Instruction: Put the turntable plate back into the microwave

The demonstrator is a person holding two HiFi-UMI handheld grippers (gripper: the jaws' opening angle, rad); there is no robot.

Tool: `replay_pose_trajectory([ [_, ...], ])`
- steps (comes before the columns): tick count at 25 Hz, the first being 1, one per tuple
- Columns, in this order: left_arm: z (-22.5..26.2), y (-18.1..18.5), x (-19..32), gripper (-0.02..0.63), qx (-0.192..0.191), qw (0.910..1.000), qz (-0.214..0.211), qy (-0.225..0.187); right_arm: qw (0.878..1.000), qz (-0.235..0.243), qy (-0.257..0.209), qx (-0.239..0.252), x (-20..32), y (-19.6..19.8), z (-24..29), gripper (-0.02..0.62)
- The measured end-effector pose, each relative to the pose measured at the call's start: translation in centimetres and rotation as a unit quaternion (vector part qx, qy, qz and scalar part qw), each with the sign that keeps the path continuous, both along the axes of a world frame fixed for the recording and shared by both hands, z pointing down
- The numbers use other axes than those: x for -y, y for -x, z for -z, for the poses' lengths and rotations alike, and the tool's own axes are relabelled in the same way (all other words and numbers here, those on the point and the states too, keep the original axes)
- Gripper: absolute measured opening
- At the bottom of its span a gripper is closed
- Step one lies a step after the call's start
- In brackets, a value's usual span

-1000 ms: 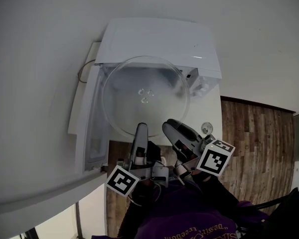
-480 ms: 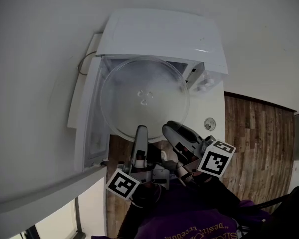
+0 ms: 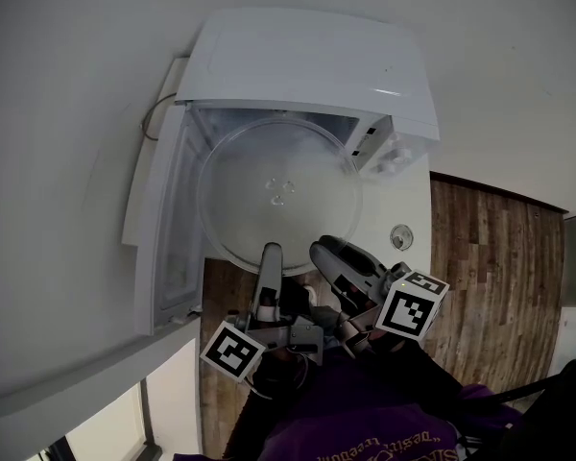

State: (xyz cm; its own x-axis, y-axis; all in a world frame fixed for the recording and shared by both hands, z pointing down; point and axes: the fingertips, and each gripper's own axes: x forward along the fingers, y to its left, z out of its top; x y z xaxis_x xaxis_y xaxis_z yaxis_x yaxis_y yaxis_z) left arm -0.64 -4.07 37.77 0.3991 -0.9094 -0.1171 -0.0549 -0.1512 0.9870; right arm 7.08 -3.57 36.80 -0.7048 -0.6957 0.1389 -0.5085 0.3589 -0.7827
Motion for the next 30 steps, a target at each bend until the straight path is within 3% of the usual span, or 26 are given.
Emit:
replay_pose_trajectory([
  [9,-1.4,-0.1,1.1,0.051,0.000,0.9999,-0.005,0.011,1.000,0.002,0.020,0.004,0.9,0.0,-1.8,0.141],
  [30,-3.2,-1.5,5.2,0.051,-0.065,0.9976,-0.011,0.023,0.997,0.011,0.015,-0.081,4.1,-1.1,-3.1,0.176],
])
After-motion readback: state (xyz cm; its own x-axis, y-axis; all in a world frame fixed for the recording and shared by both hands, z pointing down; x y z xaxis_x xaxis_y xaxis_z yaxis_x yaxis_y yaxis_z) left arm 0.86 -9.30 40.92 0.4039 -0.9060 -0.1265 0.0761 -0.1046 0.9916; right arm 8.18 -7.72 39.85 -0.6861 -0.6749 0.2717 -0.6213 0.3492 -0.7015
